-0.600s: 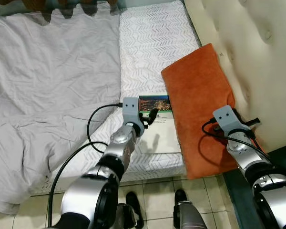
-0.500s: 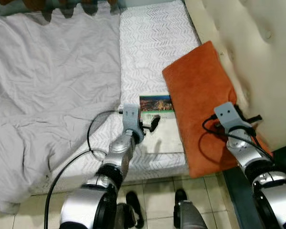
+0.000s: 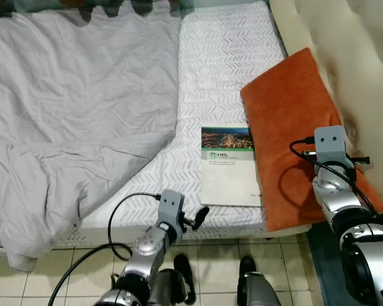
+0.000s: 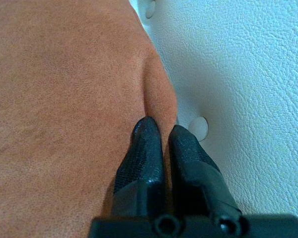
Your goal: Clean up the room
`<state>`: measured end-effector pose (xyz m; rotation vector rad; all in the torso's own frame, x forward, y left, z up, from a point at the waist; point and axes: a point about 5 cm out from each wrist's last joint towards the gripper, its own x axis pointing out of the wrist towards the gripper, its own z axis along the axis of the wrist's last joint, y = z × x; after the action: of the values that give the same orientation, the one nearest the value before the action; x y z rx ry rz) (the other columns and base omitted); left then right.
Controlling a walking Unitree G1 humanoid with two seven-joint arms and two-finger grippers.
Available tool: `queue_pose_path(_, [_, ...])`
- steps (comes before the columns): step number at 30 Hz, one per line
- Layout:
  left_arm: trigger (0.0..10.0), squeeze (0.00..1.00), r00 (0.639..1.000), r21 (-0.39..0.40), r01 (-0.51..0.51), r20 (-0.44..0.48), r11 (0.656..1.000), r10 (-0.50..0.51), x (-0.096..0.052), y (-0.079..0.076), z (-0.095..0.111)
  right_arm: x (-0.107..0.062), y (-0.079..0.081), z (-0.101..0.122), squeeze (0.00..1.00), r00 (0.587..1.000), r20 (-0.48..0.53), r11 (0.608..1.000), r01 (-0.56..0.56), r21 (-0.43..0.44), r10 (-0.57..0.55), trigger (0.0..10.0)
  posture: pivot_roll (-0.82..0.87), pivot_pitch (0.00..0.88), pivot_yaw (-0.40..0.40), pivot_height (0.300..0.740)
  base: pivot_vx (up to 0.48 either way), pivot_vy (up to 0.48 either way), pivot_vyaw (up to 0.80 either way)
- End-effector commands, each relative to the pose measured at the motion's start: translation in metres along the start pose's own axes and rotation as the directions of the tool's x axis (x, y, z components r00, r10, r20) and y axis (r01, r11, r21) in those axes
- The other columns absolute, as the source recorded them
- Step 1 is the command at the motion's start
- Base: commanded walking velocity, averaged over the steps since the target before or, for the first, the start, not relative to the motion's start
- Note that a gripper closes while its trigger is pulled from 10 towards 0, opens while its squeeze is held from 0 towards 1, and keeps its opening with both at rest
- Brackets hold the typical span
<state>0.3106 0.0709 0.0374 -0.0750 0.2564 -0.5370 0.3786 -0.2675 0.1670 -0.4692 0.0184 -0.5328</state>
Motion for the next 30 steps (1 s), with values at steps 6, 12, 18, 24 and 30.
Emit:
queue_pose_path(6, [10.0, 0.00, 0.984, 0.143, 0.086, 0.142, 0.986, -0.107, -0.017, -0.016, 0.004, 0.004, -0.035, -0.017, 0.00, 0.975, -0.112, 0.970, 0.205, 0.132, -0.191, 10.0, -0.07, 0.389, 0.056, 0.740, 0.000, 0.000, 0.00])
queue_pose_path(12, [10.0, 0.00, 0.926, 0.357, 0.153, 0.273, 0.921, -0.260, -0.027, -0.035, 0.018, -0.001, -0.035, -0.033, 0.00, 0.959, -0.217, 0.923, 0.243, 0.297, -0.182, 10.0, -0.04, 0.409, 0.059, 0.740, 0.000, 0.000, 0.00])
queue_pose_path(18, [10.0, 0.00, 0.915, 0.272, 0.216, 0.278, 0.938, -0.292, -0.024, -0.046, 0.018, 0.001, -0.048, -0.032, 0.00, 0.940, -0.213, 0.903, 0.322, 0.285, -0.268, 10.0, -0.03, 0.418, 0.068, 0.740, 0.000, 0.000, 0.00])
queue_pose_path(24, [10.0, 0.00, 0.912, 0.273, 0.203, 0.298, 0.941, -0.283, -0.023, -0.051, 0.021, 0.003, -0.059, -0.027, 0.00, 0.920, -0.162, 0.902, 0.385, 0.196, -0.358, 10.0, -0.04, 0.416, 0.074, 0.740, 0.000, 0.000, 0.00])
queue_pose_path(30, [10.0, 0.00, 0.906, 0.253, 0.218, 0.307, 0.943, -0.292, -0.031, -0.053, 0.018, -0.005, -0.033, -0.041, 0.00, 0.942, -0.256, 0.926, 0.282, 0.249, -0.218, 10.0, -0.04, 0.410, 0.072, 0.740, 0.000, 0.000, 0.00])
